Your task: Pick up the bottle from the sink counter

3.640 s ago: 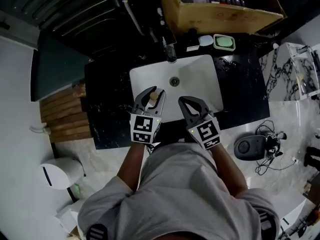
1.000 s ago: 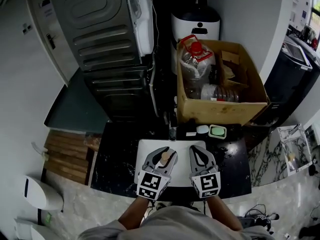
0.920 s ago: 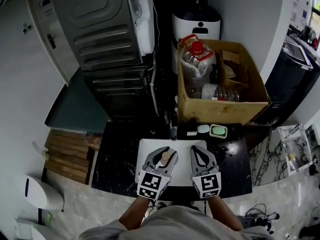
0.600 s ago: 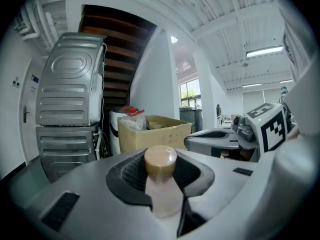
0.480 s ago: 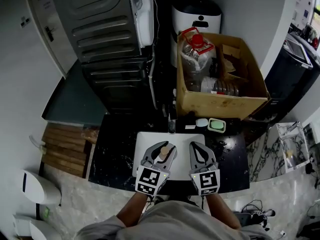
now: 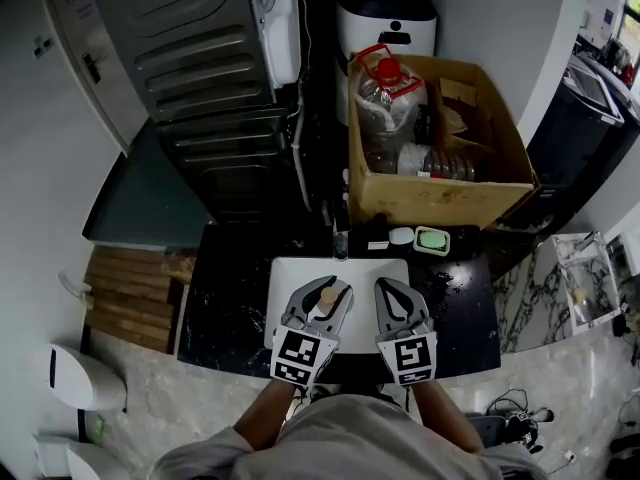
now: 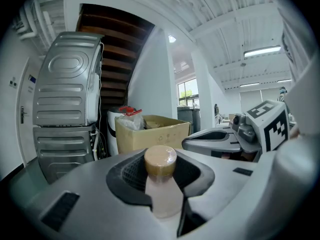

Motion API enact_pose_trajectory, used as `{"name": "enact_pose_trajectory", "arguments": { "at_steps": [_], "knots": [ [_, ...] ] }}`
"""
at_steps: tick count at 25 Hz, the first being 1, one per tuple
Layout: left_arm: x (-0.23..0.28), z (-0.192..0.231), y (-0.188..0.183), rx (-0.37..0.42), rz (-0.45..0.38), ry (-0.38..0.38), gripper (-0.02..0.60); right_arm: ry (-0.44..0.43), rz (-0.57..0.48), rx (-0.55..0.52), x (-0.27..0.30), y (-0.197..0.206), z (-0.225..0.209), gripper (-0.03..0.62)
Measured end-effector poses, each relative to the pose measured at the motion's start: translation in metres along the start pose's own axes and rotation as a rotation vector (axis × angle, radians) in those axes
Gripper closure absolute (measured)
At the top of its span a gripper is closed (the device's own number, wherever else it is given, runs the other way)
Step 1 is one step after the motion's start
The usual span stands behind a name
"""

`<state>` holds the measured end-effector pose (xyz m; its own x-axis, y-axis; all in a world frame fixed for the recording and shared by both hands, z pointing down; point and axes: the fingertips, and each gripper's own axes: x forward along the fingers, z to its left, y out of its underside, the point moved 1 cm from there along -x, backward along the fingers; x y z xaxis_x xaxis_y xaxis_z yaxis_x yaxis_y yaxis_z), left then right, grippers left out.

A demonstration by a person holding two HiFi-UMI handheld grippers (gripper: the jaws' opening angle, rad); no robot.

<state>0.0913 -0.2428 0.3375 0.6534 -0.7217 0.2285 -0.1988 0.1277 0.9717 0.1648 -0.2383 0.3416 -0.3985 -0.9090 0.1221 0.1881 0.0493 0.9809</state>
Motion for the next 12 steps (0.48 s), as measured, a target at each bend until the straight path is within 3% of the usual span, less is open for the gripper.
{"name": "enact_pose_trajectory", "arguments": {
  "at_steps": [12],
  "knots": [
    [0.0052, -0.0024, -0.0041, 0.014, -0.006, 0.006, 0.460, -0.027, 0.004, -0.040, 0.0039, 0.0008, 0.0010, 0.585]
  ]
}}
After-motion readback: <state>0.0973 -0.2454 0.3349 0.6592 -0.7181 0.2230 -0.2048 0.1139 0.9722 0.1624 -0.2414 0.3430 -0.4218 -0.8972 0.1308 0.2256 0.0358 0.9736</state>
